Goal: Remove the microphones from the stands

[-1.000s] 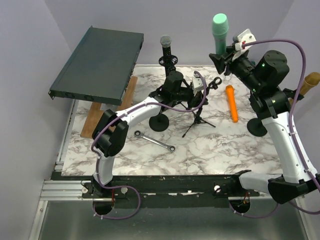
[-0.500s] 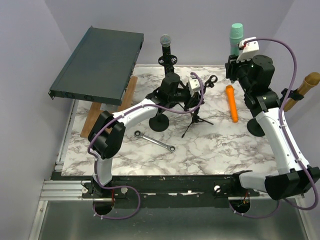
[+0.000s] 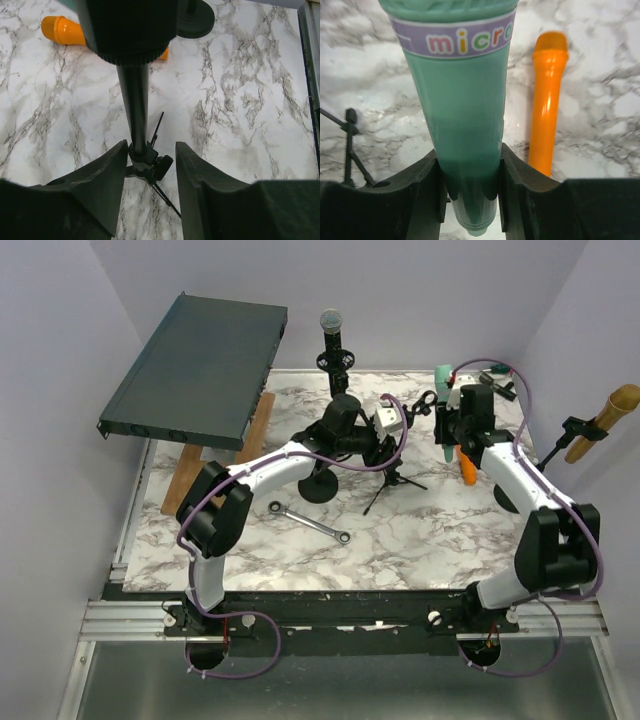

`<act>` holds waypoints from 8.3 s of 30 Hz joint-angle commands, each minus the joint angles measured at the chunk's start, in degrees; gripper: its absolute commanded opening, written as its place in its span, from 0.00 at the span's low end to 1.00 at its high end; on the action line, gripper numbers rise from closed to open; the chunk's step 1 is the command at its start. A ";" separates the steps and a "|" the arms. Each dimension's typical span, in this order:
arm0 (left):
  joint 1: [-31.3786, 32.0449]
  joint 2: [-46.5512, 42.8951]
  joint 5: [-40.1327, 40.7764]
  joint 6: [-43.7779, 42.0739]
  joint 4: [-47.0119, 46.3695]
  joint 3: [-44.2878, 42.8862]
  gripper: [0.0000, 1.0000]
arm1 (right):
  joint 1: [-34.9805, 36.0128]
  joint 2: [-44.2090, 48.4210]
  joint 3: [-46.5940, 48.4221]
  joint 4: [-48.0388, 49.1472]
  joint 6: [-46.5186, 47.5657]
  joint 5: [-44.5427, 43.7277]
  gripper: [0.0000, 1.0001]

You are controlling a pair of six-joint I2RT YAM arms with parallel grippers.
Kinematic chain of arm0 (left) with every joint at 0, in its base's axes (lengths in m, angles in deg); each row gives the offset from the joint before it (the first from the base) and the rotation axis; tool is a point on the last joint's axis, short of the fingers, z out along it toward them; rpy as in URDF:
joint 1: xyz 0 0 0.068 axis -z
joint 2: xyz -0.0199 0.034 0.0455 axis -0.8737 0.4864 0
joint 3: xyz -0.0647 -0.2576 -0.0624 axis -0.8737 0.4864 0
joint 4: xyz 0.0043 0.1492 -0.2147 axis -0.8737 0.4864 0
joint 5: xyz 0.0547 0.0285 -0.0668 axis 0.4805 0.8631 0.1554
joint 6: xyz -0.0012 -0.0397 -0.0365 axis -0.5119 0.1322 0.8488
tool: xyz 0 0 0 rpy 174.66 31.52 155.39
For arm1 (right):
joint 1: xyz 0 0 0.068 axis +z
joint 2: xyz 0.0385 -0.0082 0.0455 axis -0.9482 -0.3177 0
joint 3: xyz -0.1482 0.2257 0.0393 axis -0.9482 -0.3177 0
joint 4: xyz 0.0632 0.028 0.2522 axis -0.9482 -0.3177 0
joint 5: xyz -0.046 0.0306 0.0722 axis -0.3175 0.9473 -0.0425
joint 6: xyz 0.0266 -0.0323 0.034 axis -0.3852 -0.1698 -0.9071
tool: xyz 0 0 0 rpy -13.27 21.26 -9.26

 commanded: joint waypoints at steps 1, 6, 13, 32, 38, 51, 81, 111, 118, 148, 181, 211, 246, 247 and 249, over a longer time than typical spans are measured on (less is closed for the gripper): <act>0.43 -1.84 1.70 -0.28 1.94 1.50 0.47 | -1.45 -5.82 -1.66 2.95 -1.39 2.60 0.01; 0.43 -3.50 2.95 -0.35 2.03 2.49 0.60 | -2.78 -12.80 -1.56 2.93 -2.05 3.81 0.01; 0.46 -6.04 2.82 -1.32 2.84 4.04 0.83 | -3.75 -19.09 -1.07 3.45 -1.06 3.43 0.01; 0.46 -18.45 2.53 0.43 3.45 11.20 0.99 | -6.00 -25.63 1.74 2.33 1.43 -0.20 0.28; 0.43 -22.76 1.72 1.61 3.36 13.60 0.98 | -5.93 -25.73 0.88 2.90 2.23 -1.46 0.36; 0.44 -28.68 1.15 2.68 2.93 16.83 0.99 | -5.98 -25.20 -2.03 4.35 2.69 -2.96 0.49; -0.76 -23.23 4.34 3.78 6.81 9.71 0.99 | -5.99 11.96 -13.75 12.36 4.97 37.18 0.79; -4.77 -23.80 3.10 3.82 9.99 12.07 0.98 | -0.81 5.74 -23.04 56.84 -13.50 57.03 0.32; -4.77 -23.70 2.21 4.60 9.93 12.30 0.98 | -0.81 12.88 -19.92 46.98 -9.02 55.29 0.01; -3.28 -24.82 -28.24 -10.00 22.23 2.35 0.96 | 4.73 19.87 -0.09 34.13 -21.74 86.43 0.01; 0.35 -22.82 -37.14 -5.38 16.60 8.65 0.00 | 13.47 18.02 2.10 31.47 -18.71 82.93 0.01; 1.16 -35.09 9.30 13.32 19.31 8.15 0.00 | 13.42 19.75 0.12 9.51 -10.55 61.41 0.70; 4.10 -35.84 5.87 10.95 23.86 6.82 0.00 | 19.98 21.36 4.22 -5.36 34.63 34.04 0.01; 4.08 -35.63 5.23 10.79 24.10 6.37 0.00 | 20.76 21.69 4.05 -4.98 36.74 31.87 0.01; 4.08 -35.04 4.36 10.52 24.67 5.30 0.00 | 22.00 22.06 3.78 -4.15 39.16 27.72 0.01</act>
